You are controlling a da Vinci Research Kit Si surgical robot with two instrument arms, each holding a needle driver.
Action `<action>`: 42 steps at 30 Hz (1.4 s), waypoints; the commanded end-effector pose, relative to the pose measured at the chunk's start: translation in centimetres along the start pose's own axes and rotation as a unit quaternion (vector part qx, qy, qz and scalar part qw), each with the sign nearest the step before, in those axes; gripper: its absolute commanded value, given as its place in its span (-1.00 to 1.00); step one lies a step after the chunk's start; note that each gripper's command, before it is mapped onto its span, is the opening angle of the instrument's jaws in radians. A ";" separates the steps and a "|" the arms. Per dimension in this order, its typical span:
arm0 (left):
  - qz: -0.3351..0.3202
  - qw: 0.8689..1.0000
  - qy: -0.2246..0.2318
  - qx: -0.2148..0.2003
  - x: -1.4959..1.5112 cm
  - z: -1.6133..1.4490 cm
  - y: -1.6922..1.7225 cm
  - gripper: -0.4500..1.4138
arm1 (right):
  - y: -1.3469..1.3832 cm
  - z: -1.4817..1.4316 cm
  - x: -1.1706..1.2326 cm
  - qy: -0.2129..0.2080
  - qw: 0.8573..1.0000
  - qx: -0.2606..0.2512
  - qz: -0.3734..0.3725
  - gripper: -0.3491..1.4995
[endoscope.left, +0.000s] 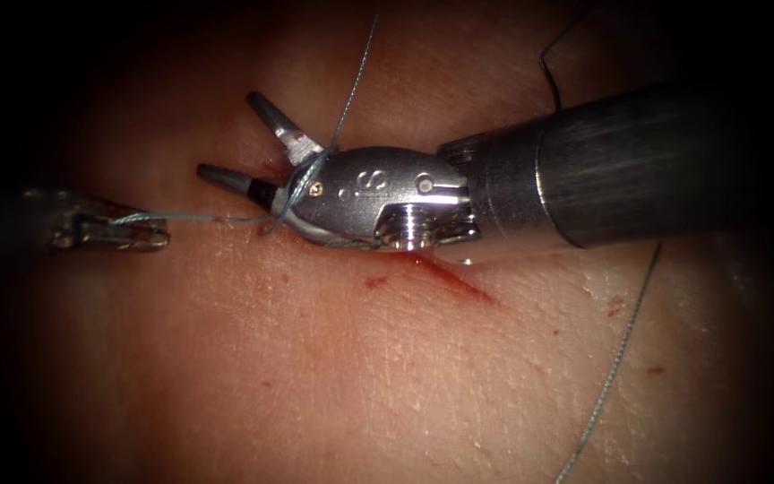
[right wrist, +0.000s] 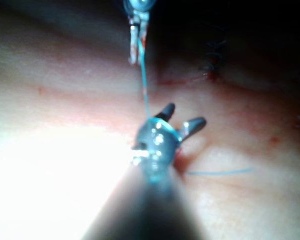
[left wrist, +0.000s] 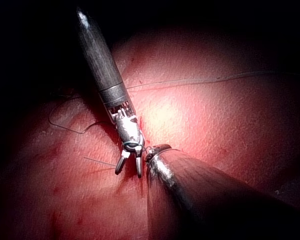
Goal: Wound Closure
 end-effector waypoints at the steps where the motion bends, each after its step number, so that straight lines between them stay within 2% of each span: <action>1: 0.001 1.000 -0.002 0.002 0.01 0.07 0.00 -1.00 | -0.11 0.05 -0.05 -0.003 1.000 0.006 -0.003 0.80; 9: 0.001 1.000 -0.007 0.014 0.26 -0.07 -0.38 -1.00 | -0.35 0.11 -0.15 -0.016 0.999 0.049 -0.015 0.76; 13: 0.004 1.000 -0.008 0.016 0.38 -0.03 -0.58 -1.00 | -0.42 0.12 -0.12 -0.012 0.998 0.063 -0.016 0.74; 19: -0.001 1.000 -0.005 0.017 0.46 0.29 -0.76 -1.00 | -0.51 0.14 -0.07 -0.003 0.996 0.081 -0.019 0.72; 26: 0.011 1.000 -0.021 -0.001 0.35 0.79 -0.89 -1.00 | -0.61 0.14 -0.01 0.014 0.994 0.109 -0.028 0.71; 33: 0.023 0.999 -0.033 -0.009 0.18 1.09 -1.05 -1.00 | -0.67 0.11 0.07 0.027 0.990 0.132 -0.030 0.67; 42: 0.034 0.999 -0.038 -0.015 0.01 1.37 -1.10 -1.00 | -0.61 0.04 0.18 0.055 0.990 0.127 -0.022 0.67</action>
